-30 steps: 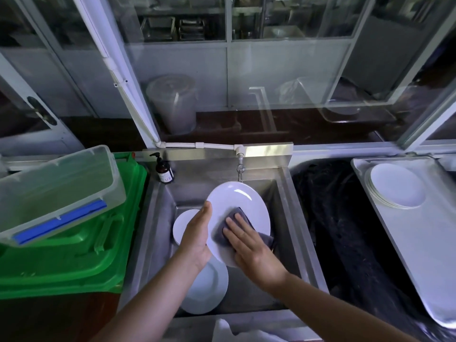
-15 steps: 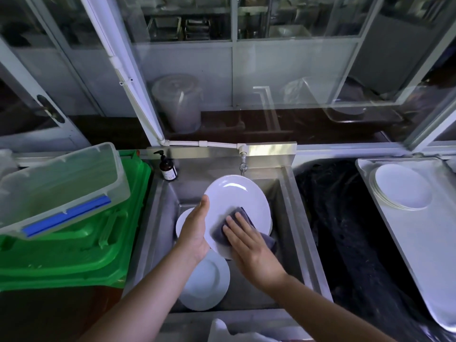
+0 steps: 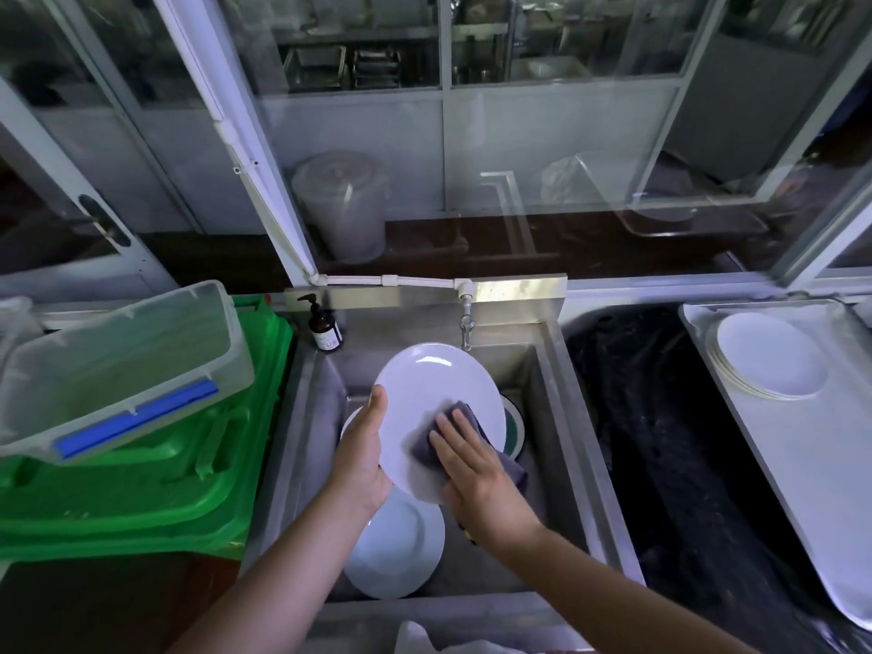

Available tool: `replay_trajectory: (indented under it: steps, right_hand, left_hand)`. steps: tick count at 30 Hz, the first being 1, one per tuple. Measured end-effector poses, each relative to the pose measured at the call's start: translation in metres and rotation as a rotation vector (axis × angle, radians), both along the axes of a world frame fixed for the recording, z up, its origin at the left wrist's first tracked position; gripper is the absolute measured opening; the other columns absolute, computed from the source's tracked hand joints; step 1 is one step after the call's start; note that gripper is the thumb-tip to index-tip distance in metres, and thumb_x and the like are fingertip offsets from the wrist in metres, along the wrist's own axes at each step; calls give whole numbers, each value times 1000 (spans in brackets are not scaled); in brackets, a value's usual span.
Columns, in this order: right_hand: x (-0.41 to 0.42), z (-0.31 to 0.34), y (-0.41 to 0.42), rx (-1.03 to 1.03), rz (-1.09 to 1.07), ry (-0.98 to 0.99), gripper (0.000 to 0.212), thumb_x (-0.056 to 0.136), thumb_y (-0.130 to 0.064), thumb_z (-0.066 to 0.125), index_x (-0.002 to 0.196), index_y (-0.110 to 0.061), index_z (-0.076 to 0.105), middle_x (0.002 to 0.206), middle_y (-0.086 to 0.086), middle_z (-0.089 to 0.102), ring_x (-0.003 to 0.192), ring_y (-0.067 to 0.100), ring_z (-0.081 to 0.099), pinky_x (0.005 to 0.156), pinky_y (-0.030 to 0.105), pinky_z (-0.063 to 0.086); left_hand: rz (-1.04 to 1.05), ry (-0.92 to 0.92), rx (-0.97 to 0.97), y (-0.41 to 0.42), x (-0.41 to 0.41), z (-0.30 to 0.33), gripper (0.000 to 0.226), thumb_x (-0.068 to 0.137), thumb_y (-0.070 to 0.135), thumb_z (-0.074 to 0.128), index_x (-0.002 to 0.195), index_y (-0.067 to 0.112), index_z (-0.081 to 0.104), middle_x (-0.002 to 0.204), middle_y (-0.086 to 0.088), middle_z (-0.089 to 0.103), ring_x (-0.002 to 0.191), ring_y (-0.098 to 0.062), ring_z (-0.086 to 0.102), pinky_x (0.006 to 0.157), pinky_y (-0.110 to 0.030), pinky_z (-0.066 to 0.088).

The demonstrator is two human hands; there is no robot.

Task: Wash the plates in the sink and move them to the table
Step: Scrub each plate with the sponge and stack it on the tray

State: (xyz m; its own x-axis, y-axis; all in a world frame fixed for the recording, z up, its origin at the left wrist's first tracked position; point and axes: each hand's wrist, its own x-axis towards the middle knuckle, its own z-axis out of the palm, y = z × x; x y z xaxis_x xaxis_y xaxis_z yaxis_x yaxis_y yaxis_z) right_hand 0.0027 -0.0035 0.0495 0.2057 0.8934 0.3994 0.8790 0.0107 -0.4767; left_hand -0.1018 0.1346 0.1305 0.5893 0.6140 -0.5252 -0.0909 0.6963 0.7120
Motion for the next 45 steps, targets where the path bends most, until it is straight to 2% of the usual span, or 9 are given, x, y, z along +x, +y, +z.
replay_trajectory:
  steps: [6, 12, 17, 21, 25, 29, 34, 38, 45]
  right_hand:
    - [30, 49, 60, 62, -105, 69, 48, 101, -14, 39, 144, 3, 48, 156, 19, 41, 151, 38, 22, 117, 59, 30]
    - [-14, 30, 33, 101, 2, 68, 42, 105, -18, 45, 142, 0, 54, 155, 13, 44, 152, 28, 28, 119, 50, 33]
    - [-2, 20, 19, 45, 226, -36, 49, 97, -9, 61, 145, -3, 51, 159, 12, 39, 152, 30, 26, 121, 48, 29]
    - [39, 41, 58, -24, -97, 23, 49, 100, -13, 40, 147, -3, 48, 159, 12, 38, 153, 28, 20, 126, 35, 14]
    - [43, 37, 49, -95, -253, 100, 59, 99, -31, 24, 150, -9, 45, 161, 2, 30, 154, 23, 17, 124, 47, 23]
    - [1, 24, 20, -12, -136, 87, 50, 97, -16, 41, 145, -4, 51, 157, 10, 41, 152, 27, 25, 119, 48, 30]
    - [-27, 22, 4, 83, 44, -45, 54, 93, -2, 57, 147, -9, 51, 162, 4, 36, 152, 29, 26, 116, 49, 35]
    - [0, 25, 13, 55, 110, -69, 55, 93, -2, 58, 148, -8, 49, 161, 8, 37, 152, 30, 27, 114, 54, 39]
    - [13, 30, 10, 51, 100, -7, 51, 99, -5, 59, 149, -5, 46, 161, 8, 35, 153, 28, 24, 124, 41, 24]
  left_hand:
    - [-64, 53, 37, -21, 5, 1, 47, 102, 49, 49, 131, 16, 66, 125, -11, 72, 119, -26, 68, 103, -44, 51]
    - [-9, -61, -136, -5, 2, 11, 58, 103, 52, 45, 114, 2, 72, 112, -17, 75, 97, -25, 75, 90, -37, 57]
    - [-30, 24, -120, 5, -8, -2, 71, 97, 61, 48, 127, -1, 66, 124, -21, 70, 118, -32, 66, 109, -46, 47]
    - [-90, 35, -6, 2, -8, 3, 52, 101, 54, 48, 123, 13, 69, 120, -12, 74, 117, -28, 68, 110, -49, 45]
    - [4, -27, 23, 7, -10, 4, 68, 90, 58, 63, 136, 8, 61, 130, -20, 68, 124, -39, 63, 112, -62, 41]
    - [134, -52, 24, 14, -9, 1, 89, 74, 65, 77, 142, 13, 56, 138, -20, 63, 127, -41, 60, 111, -66, 40]
    - [55, -91, 56, 25, -11, 10, 102, 65, 69, 82, 144, 11, 54, 139, -24, 61, 127, -44, 59, 109, -65, 42]
    - [111, -99, 105, 23, -1, 22, 91, 71, 64, 79, 140, 9, 58, 134, -25, 64, 124, -44, 61, 106, -64, 46]
    - [187, -48, 214, 16, 5, 24, 30, 105, 37, 51, 118, 18, 70, 124, -15, 72, 117, -36, 67, 101, -54, 53]
